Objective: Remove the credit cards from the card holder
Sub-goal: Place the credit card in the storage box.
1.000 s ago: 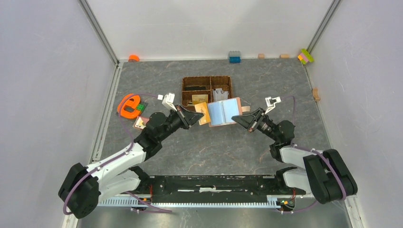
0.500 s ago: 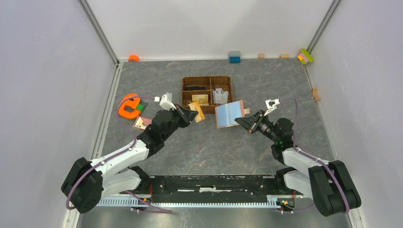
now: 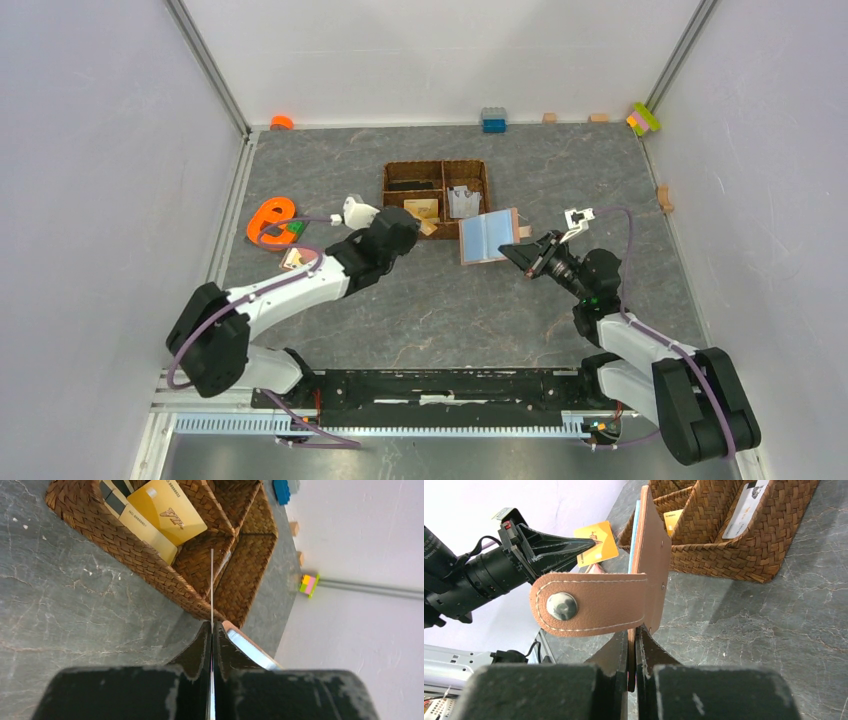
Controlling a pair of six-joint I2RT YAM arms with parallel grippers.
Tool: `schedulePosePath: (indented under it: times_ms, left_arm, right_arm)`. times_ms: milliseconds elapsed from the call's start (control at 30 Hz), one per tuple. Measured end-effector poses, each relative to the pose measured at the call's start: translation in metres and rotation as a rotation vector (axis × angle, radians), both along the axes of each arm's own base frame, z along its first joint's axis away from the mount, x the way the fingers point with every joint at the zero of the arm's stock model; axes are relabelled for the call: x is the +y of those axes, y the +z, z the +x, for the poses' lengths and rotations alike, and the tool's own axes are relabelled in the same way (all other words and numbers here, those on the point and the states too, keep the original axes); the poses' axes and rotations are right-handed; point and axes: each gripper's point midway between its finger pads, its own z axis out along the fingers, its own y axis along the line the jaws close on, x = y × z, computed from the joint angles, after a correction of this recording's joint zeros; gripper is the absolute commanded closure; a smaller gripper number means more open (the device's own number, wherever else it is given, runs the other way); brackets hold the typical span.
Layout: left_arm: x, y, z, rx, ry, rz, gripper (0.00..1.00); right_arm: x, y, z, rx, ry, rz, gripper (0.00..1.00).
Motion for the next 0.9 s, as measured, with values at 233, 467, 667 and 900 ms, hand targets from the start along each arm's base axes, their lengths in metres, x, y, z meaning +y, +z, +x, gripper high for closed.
schedulePosePath:
  times_ms: [233, 467, 667, 900]
  left_arm:
    - [-0.002, 0.001, 0.019, 0.037, 0.201, -0.023, 0.98]
    - [0.019, -0.024, 0.030, 0.046, 0.394, -0.009, 0.98]
    - [0.013, -0.013, 0.050, 0.005, 0.472, -0.047, 0.98]
    - [0.001, -0.021, 0.062, 0.025, 0.506, -0.059, 0.98]
  right_arm:
    - [-0.003, 0.003, 0.002, -0.009, -0.016, 0.002, 1.00]
    - [-0.009, 0.003, 0.005, -0.012, -0.038, -0.001, 1.00]
    - [-0.014, 0.001, 0.007, -0.008, -0.063, -0.004, 1.00]
    - [-0.017, 0.005, 0.007, -0.023, -0.076, -0.002, 1.00]
